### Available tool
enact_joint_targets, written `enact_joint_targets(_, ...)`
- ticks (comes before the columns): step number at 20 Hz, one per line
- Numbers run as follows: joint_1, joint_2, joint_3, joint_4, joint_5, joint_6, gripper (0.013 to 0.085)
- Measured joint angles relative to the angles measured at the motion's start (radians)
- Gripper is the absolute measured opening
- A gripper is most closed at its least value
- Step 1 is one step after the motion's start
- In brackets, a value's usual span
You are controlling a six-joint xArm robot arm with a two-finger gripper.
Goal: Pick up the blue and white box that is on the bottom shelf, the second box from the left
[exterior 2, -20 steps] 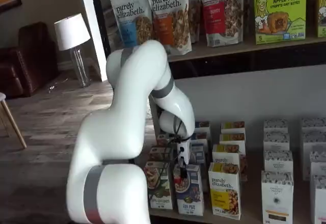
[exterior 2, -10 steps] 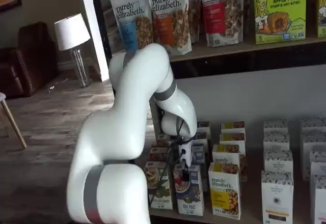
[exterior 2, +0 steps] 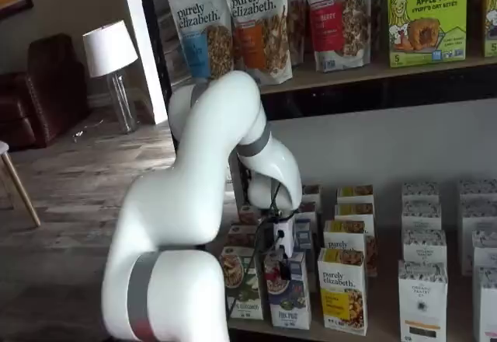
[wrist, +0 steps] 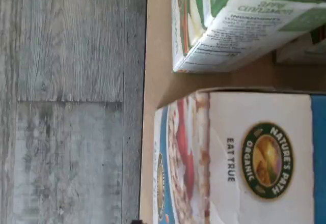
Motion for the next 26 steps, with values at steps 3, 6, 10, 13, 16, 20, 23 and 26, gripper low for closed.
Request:
enact_joint_targets(3,0.002,0.009,-0.013,0.005,0.012,-0.002,0.085)
enact_joint_targets(6,0.004,0.014,-0.022,0.009,0.023,-0.004,0.081)
enact_joint_targets(10,0.004,0.014,-0.022,0.021,0.023,-0.014,0.073)
enact_joint_targets(13,0.001,0.01,-0.019,0.028,0.026,-0.023,0.065)
enact_joint_targets(16,-0.001,0.006,-0.017,0.019,0.036,-0.017,0.065)
enact_joint_targets(20,-0.002,0.0,-0.006,-0.003,0.029,0.001,0.065)
enact_joint_targets(23,-0.001,-0.004,0.002,0.013,0.023,-0.012,0.065)
enact_joint_targets(26,0.001,-0.009,0.011,0.03,0.016,-0.025,0.065)
